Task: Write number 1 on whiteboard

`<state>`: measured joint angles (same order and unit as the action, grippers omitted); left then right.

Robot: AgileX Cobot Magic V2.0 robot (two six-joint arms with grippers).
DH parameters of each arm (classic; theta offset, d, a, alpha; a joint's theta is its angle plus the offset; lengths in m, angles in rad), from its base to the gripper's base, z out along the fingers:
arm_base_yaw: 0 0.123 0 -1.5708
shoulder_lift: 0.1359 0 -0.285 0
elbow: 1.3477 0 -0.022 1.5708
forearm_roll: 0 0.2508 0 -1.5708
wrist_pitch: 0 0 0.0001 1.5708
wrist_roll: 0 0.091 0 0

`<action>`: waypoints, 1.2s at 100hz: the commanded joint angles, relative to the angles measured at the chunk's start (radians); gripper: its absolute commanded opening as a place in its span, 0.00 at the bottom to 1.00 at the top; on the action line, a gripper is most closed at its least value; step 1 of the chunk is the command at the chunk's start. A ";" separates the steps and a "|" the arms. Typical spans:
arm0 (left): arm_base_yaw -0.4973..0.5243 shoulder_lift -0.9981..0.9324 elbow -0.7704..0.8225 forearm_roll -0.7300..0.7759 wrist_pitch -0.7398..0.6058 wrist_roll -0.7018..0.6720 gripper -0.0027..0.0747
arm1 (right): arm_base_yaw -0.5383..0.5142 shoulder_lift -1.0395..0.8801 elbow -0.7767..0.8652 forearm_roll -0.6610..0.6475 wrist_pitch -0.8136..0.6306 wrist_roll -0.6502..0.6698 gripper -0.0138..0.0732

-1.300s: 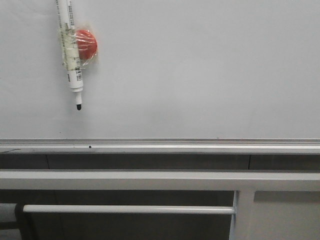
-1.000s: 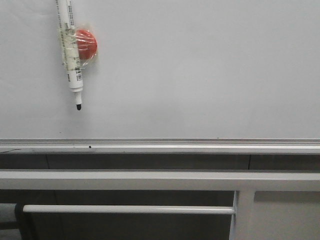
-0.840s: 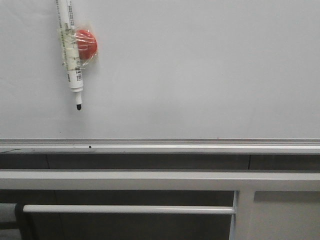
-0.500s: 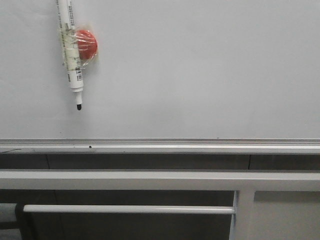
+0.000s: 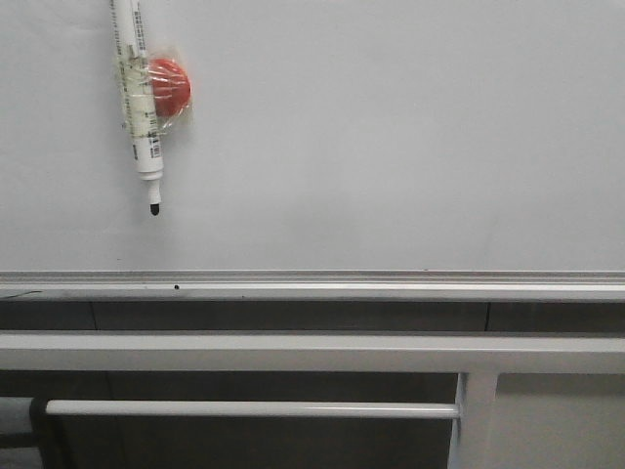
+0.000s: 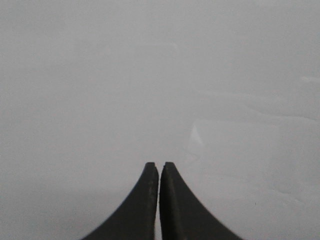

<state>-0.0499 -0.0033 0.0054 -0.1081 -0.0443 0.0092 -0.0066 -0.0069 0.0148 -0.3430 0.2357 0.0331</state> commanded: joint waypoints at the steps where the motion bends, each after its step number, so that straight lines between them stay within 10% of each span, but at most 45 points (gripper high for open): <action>1: 0.002 -0.023 0.006 -0.009 -0.081 -0.009 0.01 | -0.007 -0.001 0.026 -0.039 -0.119 -0.003 0.10; 39: 0.002 -0.023 0.006 -0.291 -0.100 -0.015 0.01 | -0.007 -0.001 0.026 0.415 -0.433 0.046 0.10; 91: 0.002 -0.023 -0.024 -0.382 -0.094 -0.009 0.01 | -0.007 0.009 0.024 0.434 -0.394 0.098 0.10; 120: 0.002 0.014 -0.239 -0.217 0.122 0.014 0.01 | -0.007 0.009 -0.029 0.441 -0.293 0.104 0.10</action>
<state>-0.0499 -0.0033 -0.1462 -0.3606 0.0969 0.0000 -0.0066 -0.0069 0.0148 0.0952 -0.0190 0.1341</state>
